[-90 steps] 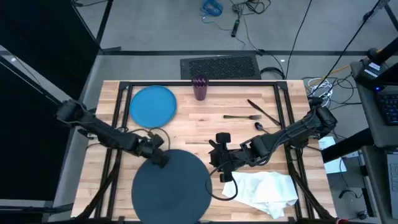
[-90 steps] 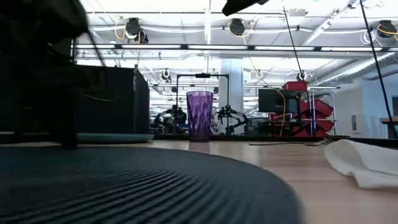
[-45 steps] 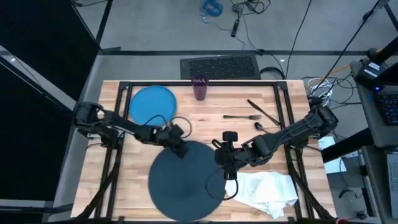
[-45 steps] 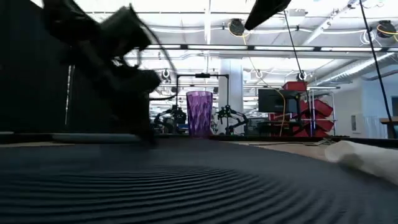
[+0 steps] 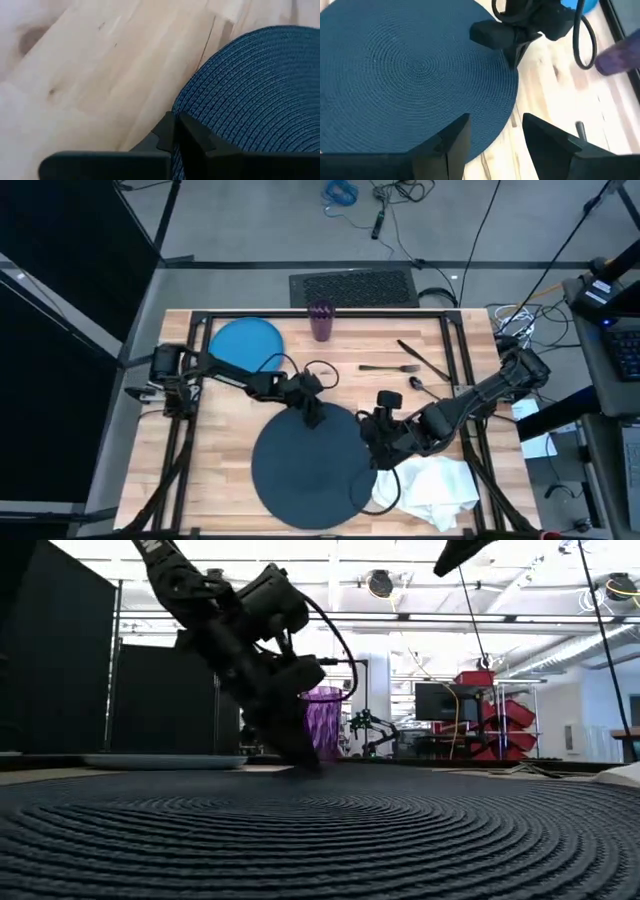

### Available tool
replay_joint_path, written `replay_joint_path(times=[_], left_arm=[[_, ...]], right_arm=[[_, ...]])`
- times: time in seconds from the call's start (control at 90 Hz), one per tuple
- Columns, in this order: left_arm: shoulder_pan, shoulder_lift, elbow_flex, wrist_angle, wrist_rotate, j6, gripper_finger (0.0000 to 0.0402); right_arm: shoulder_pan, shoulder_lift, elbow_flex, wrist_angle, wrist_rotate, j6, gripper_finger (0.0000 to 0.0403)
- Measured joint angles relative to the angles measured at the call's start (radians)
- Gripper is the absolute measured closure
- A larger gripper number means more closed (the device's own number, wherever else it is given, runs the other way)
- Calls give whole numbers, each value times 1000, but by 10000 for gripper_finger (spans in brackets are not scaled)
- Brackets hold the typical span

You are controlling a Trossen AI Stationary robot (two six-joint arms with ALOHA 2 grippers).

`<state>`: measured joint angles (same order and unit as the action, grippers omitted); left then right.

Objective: Set table place
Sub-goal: Move the dark blue placemat to the center of the table, then put the blue plate on the dark blue placemat

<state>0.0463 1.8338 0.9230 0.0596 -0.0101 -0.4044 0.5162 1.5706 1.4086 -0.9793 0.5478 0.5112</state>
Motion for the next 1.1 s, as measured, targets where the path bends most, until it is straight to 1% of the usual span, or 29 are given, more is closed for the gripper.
replay_joint_path(times=[0.133, 0.211, 0.333, 0.556, 0.622, 0.722, 0.856, 0.944, 1.033, 1.1], left_arm=[[-3, -18, 21, 1, 0, 88, 400], [-10, -22, 30, 3, 0, 138, 389], [-22, -23, 33, 0, 0, 178, 351], [-29, -23, 34, 7, -3, 183, 273], [-29, -24, 34, 11, -47, 173, 257], [-22, -41, 34, -37, -135, 128, 244], [3, -113, 36, -173, -195, 124, 242], [18, -172, 35, -339, -221, 123, 242], [21, -224, 35, -512, -285, 119, 242], [19, -255, 35, -629, -336, 88, 242]], right_arm=[[3, 0, 0, 0, 4, 2, 234], [3, 0, 0, 0, 4, 2, 234], [3, 0, 0, 0, 4, 2, 234], [3, 0, 0, 1, 4, 2, 234], [3, 0, 0, 1, 4, 2, 234], [3, 0, 0, 2, 3, 2, 234], [3, 0, 0, 2, 4, 2, 234], [3, 0, 0, 0, 3, 2, 234], [3, 0, 0, -4, 3, 2, 234], [3, 0, 0, -5, 3, 2, 234]])
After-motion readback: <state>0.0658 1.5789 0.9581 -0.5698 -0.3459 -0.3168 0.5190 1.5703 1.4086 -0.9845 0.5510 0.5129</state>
